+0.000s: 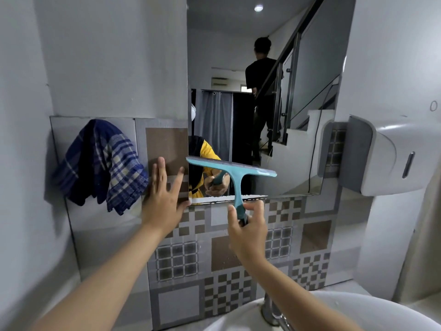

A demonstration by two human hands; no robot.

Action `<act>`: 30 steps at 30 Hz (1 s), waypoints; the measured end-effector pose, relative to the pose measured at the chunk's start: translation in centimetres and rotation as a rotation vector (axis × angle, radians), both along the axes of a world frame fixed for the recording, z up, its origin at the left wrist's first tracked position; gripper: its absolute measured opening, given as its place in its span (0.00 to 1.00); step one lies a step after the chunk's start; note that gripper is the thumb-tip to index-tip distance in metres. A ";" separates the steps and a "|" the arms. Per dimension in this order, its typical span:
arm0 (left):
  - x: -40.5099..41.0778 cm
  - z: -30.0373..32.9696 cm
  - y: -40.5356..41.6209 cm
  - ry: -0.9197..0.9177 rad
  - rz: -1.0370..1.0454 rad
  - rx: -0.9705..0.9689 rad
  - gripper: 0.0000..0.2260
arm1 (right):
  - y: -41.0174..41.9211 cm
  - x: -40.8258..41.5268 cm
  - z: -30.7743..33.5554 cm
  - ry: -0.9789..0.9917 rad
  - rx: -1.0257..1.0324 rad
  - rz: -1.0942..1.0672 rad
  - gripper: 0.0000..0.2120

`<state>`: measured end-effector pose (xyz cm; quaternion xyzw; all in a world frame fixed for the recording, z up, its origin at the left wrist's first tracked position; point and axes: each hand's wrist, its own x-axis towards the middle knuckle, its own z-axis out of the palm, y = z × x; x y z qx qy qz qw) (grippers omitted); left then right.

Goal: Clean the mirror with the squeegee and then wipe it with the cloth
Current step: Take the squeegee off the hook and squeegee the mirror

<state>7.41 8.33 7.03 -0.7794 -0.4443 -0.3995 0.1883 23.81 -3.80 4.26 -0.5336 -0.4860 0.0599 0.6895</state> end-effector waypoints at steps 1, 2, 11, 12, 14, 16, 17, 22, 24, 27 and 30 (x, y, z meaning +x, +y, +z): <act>0.0 0.0 0.0 0.004 0.001 -0.003 0.38 | -0.1 0.7 -0.2 -0.060 0.004 -0.018 0.12; -0.1 0.0 0.1 0.007 0.003 -0.003 0.38 | -0.2 1.3 -0.4 -0.110 0.006 -0.034 0.12; -0.4 -0.1 0.1 0.021 0.011 0.018 0.40 | -0.5 3.8 -1.5 -0.291 0.057 -0.079 0.17; -0.4 -0.1 0.1 0.026 0.013 0.019 0.40 | -0.5 3.8 -1.7 -0.291 0.062 -0.072 0.17; -0.5 -0.1 0.1 0.036 0.019 0.022 0.41 | -0.5 3.7 -2.3 -0.290 0.063 -0.061 0.17; -0.6 -0.1 0.2 0.045 0.019 0.030 0.41 | -0.4 3.7 -3.1 -0.303 0.065 -0.056 0.16; -0.6 -0.2 0.3 0.051 0.019 0.035 0.42 | -0.4 3.8 -3.5 -0.314 0.063 -0.052 0.14; -0.6 -0.3 0.6 0.088 0.054 0.036 0.45 | -0.5 4.6 -4.3 -0.356 0.018 -0.031 0.11; -0.6 -0.4 0.6 0.091 0.059 0.033 0.46 | -0.6 5.0 -4.3 -0.379 0.009 -0.027 0.10; -0.6 -0.4 0.7 0.088 0.057 0.031 0.46 | -0.5 5.9 -4.3 -0.431 0.001 -0.025 0.11; -0.6 -0.3 0.7 0.093 0.064 0.038 0.46 | -0.4 7.4 -4.6 -0.500 -0.014 -0.056 0.12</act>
